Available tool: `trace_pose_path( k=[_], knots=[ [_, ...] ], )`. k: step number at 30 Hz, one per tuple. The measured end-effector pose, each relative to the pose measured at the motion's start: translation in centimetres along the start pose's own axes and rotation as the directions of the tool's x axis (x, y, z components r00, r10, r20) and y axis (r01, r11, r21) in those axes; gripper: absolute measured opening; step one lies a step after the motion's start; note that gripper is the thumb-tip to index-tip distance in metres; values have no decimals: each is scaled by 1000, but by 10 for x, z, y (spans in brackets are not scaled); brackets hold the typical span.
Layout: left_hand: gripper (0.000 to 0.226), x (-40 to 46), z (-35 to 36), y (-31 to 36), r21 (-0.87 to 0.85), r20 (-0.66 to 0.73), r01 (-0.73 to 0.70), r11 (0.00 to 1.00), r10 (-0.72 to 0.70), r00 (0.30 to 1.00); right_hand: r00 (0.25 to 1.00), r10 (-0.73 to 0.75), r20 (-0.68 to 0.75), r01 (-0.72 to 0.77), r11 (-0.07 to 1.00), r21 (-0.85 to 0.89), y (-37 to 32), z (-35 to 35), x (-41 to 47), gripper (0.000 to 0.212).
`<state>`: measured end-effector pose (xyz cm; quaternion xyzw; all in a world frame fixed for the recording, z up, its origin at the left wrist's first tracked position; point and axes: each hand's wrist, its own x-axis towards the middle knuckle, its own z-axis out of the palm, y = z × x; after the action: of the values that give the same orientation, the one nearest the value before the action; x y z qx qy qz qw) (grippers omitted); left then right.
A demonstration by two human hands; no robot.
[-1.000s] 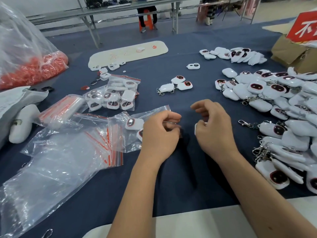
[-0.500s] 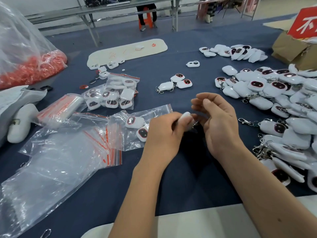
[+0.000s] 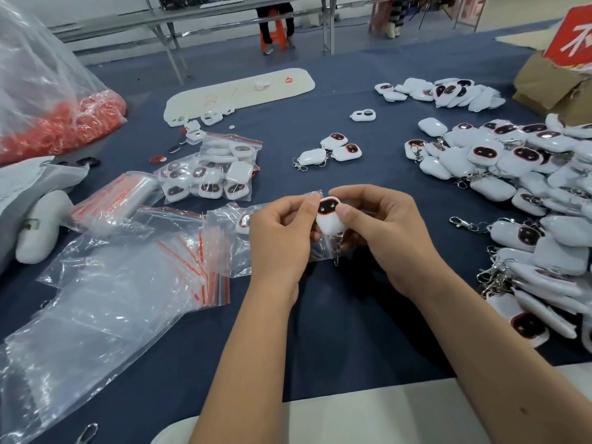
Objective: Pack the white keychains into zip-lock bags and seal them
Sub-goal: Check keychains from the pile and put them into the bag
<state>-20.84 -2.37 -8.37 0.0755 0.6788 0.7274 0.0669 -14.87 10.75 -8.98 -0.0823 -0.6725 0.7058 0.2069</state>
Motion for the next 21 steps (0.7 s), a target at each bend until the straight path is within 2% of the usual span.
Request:
trace_pose_path(
  k=[3,9,21],
  knots=[
    [18,-1,0,3,-6,-2,4,1000,-4,1000,999,-20,50,19,1000,18,-2,1,-1,27],
    [14,-1,-2,4,-53,63,37,998,-34,997,999,-31,13,31,999,-9,2,1,-1,24],
    [16,-3,-5,8,-117,100,48,992,-36,994,997,-70,38,69,997,37,1,1,-1,31]
  ],
)
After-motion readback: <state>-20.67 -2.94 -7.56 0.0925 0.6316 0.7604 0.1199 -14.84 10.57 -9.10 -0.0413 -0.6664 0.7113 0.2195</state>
